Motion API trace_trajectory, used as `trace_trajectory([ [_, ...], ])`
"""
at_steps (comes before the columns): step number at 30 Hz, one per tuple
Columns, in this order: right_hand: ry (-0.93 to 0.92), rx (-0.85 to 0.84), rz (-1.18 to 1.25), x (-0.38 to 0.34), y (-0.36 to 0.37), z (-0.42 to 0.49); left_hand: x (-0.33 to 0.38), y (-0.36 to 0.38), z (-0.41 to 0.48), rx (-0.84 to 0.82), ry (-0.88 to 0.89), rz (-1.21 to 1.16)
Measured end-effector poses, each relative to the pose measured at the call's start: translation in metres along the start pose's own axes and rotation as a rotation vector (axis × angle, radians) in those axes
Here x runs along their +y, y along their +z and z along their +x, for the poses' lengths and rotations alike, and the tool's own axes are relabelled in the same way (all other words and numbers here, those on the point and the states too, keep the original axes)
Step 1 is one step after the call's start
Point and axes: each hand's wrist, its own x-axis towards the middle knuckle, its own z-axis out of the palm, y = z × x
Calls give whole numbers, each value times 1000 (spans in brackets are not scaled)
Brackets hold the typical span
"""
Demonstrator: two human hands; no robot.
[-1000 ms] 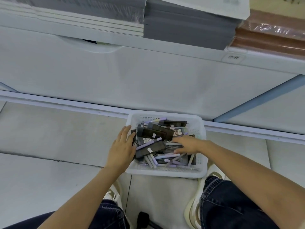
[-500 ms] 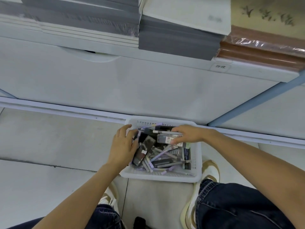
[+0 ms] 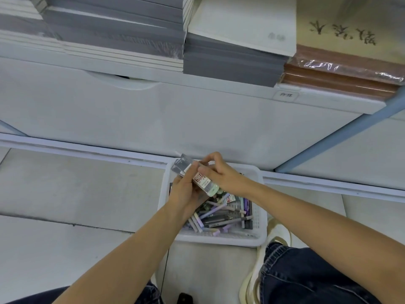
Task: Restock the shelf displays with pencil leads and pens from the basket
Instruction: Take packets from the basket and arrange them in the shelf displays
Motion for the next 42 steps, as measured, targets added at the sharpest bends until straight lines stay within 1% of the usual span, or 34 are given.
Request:
trace_trajectory([
  [1, 8, 36, 35, -2, 0, 0, 2, 1, -1, 20, 8, -13],
  [3, 12, 102, 20, -5, 0, 1, 6, 4, -2, 80, 47, 21],
  [6, 7, 171, 37, -12, -3, 1, 14, 5, -3, 186, 156, 68],
  [9, -10, 133, 141, -27, -15, -5, 30, 5, -6, 258, 208, -13],
  [12, -73, 67, 85, -49, -30, -18, 47, 12, -14, 284, 182, -28],
  [15, -114, 34, 66, -76, -37, -31, 59, 29, -28, 170, 164, 51],
  [17, -135, 52, 56, -93, -39, -38, 66, 42, -40, 73, 165, 117],
  [20, -192, 128, 43, -118, -40, -50, 75, 58, -60, 33, 246, 304],
  [23, -286, 204, 140, -144, -39, -66, 85, 73, -82, -1, 321, 437],
  [25, -351, 227, 218, -160, -38, -78, 92, 83, -97, -61, 362, 517],
  [27, -405, 223, 237, -176, -39, -90, 97, 94, -111, -110, 406, 587],
  [31, -478, 264, 197, -206, -48, -112, 111, 117, -136, -154, 524, 652],
  [34, -570, 378, 257, -235, -61, -127, 121, 131, -153, -177, 594, 724],
  [36, -636, 481, 256, -254, -71, -137, 128, 140, -161, -188, 633, 777],
  [37, -660, 507, 248, -262, -75, -142, 131, 145, -166, -190, 649, 799],
  [42, -785, 491, 206, -306, -99, -173, 151, 175, -187, -264, 693, 815],
])
